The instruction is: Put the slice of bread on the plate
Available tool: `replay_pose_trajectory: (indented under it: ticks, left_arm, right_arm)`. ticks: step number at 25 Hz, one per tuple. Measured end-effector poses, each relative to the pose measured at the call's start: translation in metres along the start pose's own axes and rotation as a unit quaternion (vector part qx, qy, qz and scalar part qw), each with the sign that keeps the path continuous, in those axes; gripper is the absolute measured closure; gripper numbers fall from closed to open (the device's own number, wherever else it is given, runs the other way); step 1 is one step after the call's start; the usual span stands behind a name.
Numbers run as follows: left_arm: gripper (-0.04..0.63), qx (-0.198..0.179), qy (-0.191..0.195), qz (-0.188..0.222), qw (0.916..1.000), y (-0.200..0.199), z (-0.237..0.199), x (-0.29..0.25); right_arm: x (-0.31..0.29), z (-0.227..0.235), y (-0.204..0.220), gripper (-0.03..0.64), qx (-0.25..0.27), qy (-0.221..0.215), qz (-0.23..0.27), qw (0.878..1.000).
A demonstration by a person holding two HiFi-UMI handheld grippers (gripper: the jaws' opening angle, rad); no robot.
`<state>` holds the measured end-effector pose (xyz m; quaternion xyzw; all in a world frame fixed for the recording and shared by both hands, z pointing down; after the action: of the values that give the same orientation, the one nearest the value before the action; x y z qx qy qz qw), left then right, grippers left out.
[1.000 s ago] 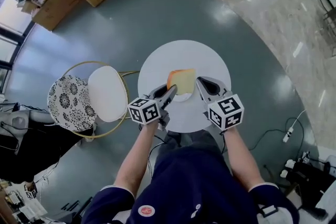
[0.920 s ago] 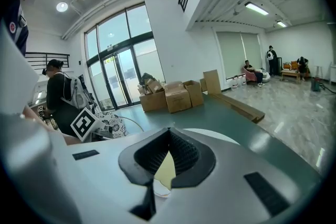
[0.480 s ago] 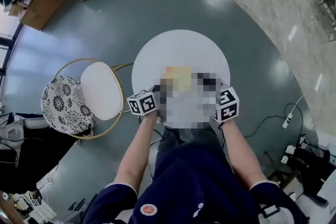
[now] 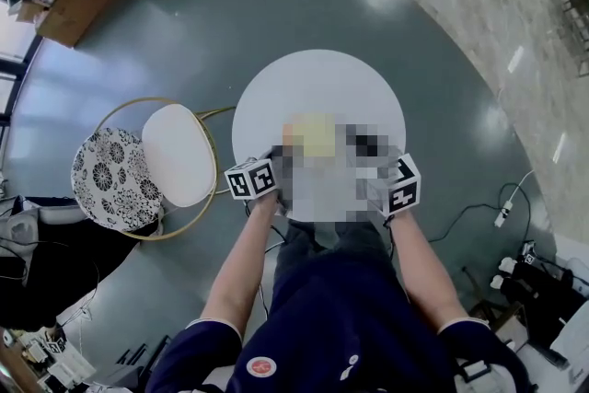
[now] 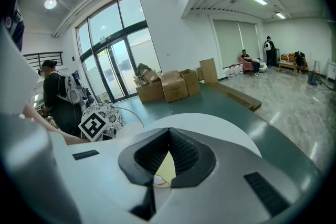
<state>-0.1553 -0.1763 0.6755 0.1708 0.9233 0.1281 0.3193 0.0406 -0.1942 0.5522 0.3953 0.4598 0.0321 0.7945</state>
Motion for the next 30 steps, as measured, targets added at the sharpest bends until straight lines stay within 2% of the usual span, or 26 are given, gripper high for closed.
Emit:
replay_pose_trajectory:
  ticks: [7, 14, 21, 25, 30]
  left_arm:
    - [0.477, -0.028, -0.072, 0.001, 0.9970, 0.000, -0.003, 0.001]
    - [0.446, -0.044, -0.165, -0.012, 0.9852, 0.003, -0.008, 0.001]
    - [0.440, -0.054, -0.217, -0.019, 0.9745, 0.006, -0.007, -0.002]
    - [0.440, -0.084, -0.249, -0.027, 0.9644, 0.002, -0.004, -0.004]
    - [0.440, -0.086, -0.262, -0.028, 0.9608, -0.001, -0.001, 0.000]
  right_arm:
    - [-0.002, -0.001, 0.002, 0.611, -0.001, -0.005, 0.000, 1.000]
    - [0.002, 0.002, 0.006, 0.611, -0.002, -0.008, -0.002, 1.000]
    - [0.008, 0.004, 0.011, 0.611, -0.003, -0.008, 0.000, 1.000]
    - [0.010, 0.003, 0.012, 0.611, -0.002, -0.008, 0.001, 1.000]
    - [0.018, 0.004, 0.009, 0.611, 0.003, -0.006, 0.005, 1.000]
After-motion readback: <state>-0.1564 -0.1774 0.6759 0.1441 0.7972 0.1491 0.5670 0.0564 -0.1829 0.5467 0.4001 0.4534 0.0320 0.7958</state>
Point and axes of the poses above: the fingertips, and each gripper's own axes: x backward along the fingers, z to its right, y out of its underside, the point moved 7 cm from there along x, backward along the fingers, and after that the axes turned 13 degrees about -z, right-handed, at the moved point
